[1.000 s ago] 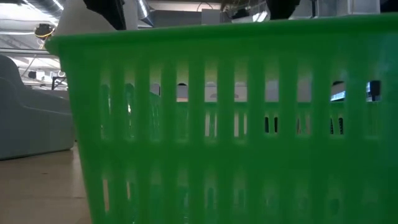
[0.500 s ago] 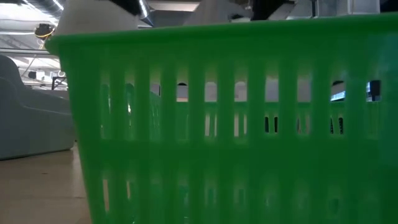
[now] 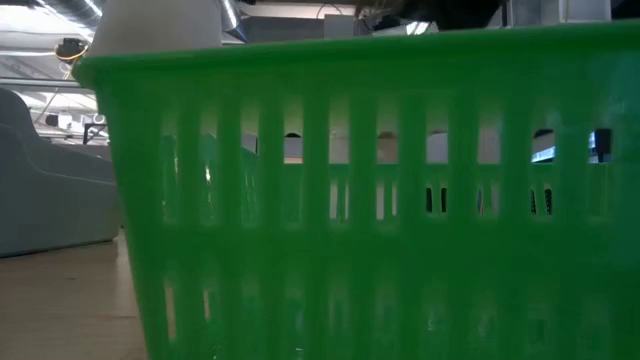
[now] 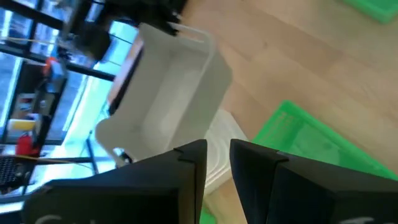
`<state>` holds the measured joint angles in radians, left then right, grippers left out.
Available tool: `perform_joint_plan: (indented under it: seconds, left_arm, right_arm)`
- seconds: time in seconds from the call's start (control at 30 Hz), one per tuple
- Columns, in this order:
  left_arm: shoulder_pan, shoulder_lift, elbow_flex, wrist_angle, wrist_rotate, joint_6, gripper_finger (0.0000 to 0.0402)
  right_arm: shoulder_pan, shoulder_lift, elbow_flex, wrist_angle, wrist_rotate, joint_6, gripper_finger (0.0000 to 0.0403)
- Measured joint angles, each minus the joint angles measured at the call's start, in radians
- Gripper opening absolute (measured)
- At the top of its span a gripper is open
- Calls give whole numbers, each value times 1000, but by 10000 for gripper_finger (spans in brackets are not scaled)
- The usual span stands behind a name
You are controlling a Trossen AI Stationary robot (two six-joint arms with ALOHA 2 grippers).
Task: Stack baskets by color
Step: Stack the top gray bin on top of the bottom gray bin
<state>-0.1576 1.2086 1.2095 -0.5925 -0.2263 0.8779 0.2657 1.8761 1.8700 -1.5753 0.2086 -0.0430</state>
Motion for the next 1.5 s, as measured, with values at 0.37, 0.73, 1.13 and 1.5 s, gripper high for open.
perform_joint_plan:
  seconds: [0.37, 0.73, 1.13, 1.5]
  left_arm:
    - [1, 116, 1, 200, -40, 112, 63]
    - [38, 167, 0, 214, 9, 120, 63]
    - [70, 167, 0, 212, 34, 73, 63]
    - [85, 209, 2, 214, 34, 80, 63]
  right_arm:
    - [24, 30, 135, 5, -46, -48, 0]
    - [58, 30, 134, 5, -17, -49, 0]
    - [60, 28, 134, 5, 10, -74, 0]
    - [60, 27, 134, 3, 35, -103, 0]
